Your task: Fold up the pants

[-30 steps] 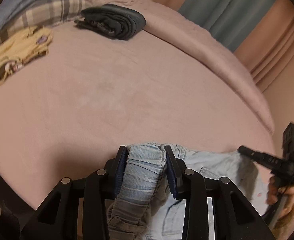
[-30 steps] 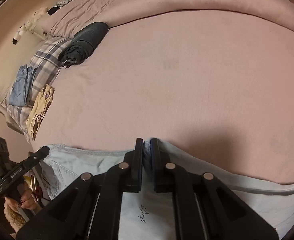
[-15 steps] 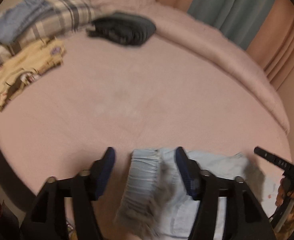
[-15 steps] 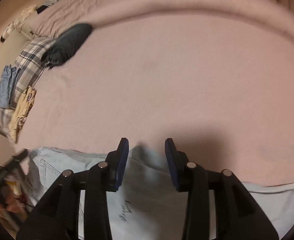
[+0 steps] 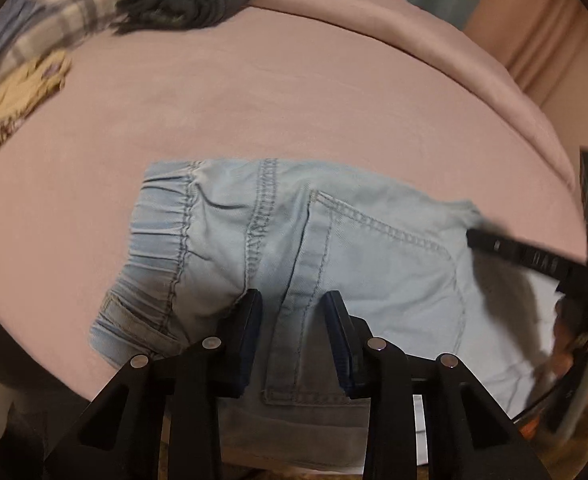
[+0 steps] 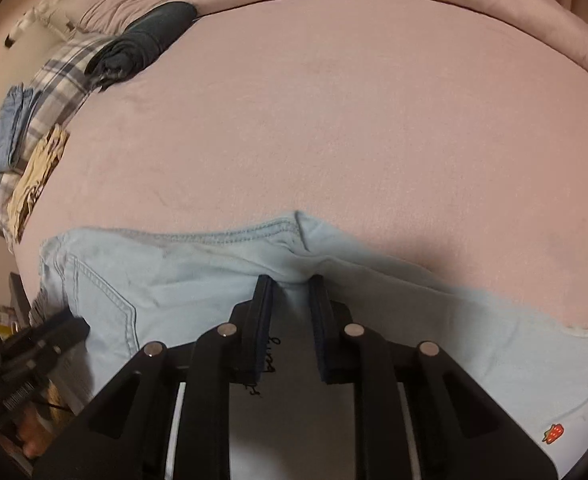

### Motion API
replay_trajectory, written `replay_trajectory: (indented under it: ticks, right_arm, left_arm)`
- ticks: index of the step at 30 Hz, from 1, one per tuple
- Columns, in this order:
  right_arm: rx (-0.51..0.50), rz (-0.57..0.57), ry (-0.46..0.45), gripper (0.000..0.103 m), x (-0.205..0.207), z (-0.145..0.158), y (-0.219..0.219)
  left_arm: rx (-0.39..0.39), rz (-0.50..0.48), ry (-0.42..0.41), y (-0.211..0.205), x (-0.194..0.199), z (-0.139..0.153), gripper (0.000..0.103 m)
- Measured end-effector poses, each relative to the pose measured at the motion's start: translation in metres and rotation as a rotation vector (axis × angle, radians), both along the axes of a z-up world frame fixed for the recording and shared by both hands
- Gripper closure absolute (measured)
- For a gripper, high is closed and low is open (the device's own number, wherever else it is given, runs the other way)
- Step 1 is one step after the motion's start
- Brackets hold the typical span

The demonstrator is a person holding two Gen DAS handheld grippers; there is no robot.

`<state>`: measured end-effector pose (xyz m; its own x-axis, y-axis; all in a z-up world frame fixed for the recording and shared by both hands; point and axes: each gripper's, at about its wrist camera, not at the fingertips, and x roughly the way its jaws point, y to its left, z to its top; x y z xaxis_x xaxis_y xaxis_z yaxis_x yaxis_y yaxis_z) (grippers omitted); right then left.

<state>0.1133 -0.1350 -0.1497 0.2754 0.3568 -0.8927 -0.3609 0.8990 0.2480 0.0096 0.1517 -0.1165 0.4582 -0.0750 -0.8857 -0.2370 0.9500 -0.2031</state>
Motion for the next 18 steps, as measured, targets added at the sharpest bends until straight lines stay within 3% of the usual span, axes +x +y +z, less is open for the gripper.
replay_trajectory:
  ticks: [6,10,14,18]
  right_arm:
    - [0.03,-0.046,0.005,0.088,-0.003,0.007,-0.017]
    - [0.021,-0.116,-0.06,0.081,-0.037,0.034,-0.073]
    - [-0.037,-0.194,-0.097,0.081,-0.069,0.048,-0.136]
    - [-0.024,-0.242,-0.043,0.081,-0.094,0.038,-0.164]
  left_arm:
    - [-0.026,0.02,-0.006,0.006,-0.006,-0.001,0.068]
    - [-0.07,0.016,-0.012,0.006,-0.018,0.013,0.068]
    - [-0.155,-0.059,-0.104,-0.014,-0.022,0.044,0.068]
    - [-0.248,-0.199,-0.131,-0.062,-0.01,0.052,0.068]
